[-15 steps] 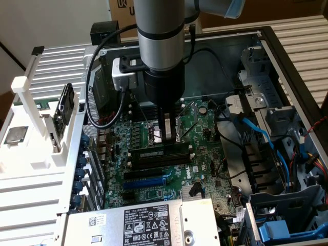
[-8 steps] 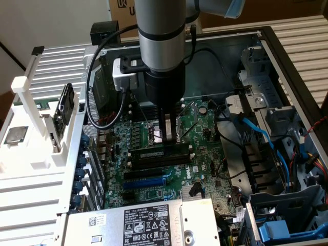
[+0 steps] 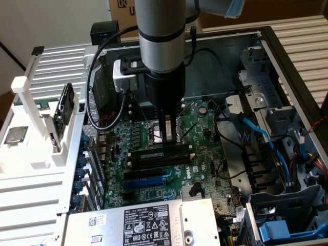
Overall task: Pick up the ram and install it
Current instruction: 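Insert the ram into the slot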
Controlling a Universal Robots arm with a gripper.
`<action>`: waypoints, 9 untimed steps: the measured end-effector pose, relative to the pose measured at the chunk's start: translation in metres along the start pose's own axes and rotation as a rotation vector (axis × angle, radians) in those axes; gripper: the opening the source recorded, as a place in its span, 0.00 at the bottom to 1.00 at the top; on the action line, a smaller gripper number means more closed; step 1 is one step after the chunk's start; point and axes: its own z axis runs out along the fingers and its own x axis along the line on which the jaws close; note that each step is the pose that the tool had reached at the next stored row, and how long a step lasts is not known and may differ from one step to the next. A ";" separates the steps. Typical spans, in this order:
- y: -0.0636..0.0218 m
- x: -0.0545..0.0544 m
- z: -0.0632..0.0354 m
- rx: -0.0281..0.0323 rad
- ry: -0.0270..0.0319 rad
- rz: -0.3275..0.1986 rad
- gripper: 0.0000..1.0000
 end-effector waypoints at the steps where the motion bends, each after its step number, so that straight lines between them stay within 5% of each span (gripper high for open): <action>1: 0.0000 0.000 0.0001 -0.0001 0.0001 0.000 0.12; 9: 0.0000 0.000 0.0020 0.0000 -0.0001 0.000 0.12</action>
